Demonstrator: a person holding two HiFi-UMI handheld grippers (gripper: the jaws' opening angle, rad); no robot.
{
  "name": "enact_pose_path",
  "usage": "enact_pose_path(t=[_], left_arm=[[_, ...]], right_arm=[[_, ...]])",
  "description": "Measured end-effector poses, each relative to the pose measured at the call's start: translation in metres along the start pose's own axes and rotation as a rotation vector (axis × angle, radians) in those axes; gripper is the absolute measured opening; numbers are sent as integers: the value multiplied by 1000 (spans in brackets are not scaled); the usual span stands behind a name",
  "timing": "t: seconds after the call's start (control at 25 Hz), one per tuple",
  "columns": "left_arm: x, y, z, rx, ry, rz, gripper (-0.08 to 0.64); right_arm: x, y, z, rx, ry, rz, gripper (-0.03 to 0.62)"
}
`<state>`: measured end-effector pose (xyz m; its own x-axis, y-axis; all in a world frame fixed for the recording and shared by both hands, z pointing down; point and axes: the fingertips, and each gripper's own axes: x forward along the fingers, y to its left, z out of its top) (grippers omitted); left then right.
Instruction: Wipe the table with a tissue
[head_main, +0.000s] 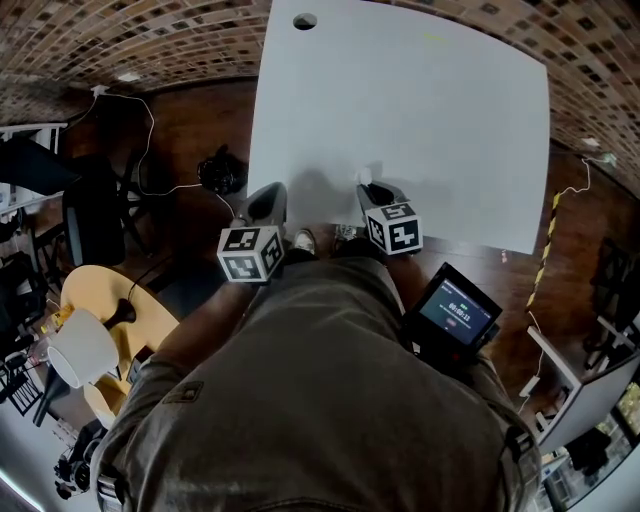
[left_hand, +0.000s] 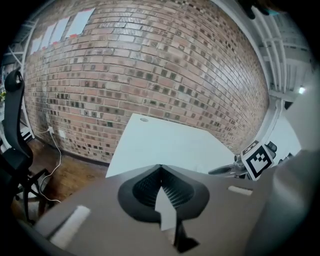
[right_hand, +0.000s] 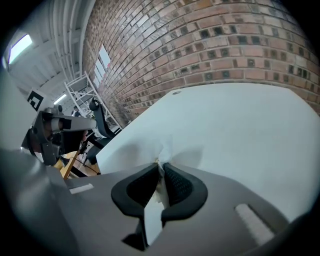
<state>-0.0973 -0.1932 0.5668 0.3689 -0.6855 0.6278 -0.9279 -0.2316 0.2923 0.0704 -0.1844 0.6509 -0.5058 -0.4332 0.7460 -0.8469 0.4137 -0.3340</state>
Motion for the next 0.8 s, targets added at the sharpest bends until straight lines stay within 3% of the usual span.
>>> enact_pose_path(t=[0.4,0.8], left_arm=[[12,-10,3,6,-12,-27,2],[-8,13,4,-28,-33,40,2]], right_arm=[[-17,-48,-2,53,-24,-105,43],[8,4,2,-23,17,9,43]])
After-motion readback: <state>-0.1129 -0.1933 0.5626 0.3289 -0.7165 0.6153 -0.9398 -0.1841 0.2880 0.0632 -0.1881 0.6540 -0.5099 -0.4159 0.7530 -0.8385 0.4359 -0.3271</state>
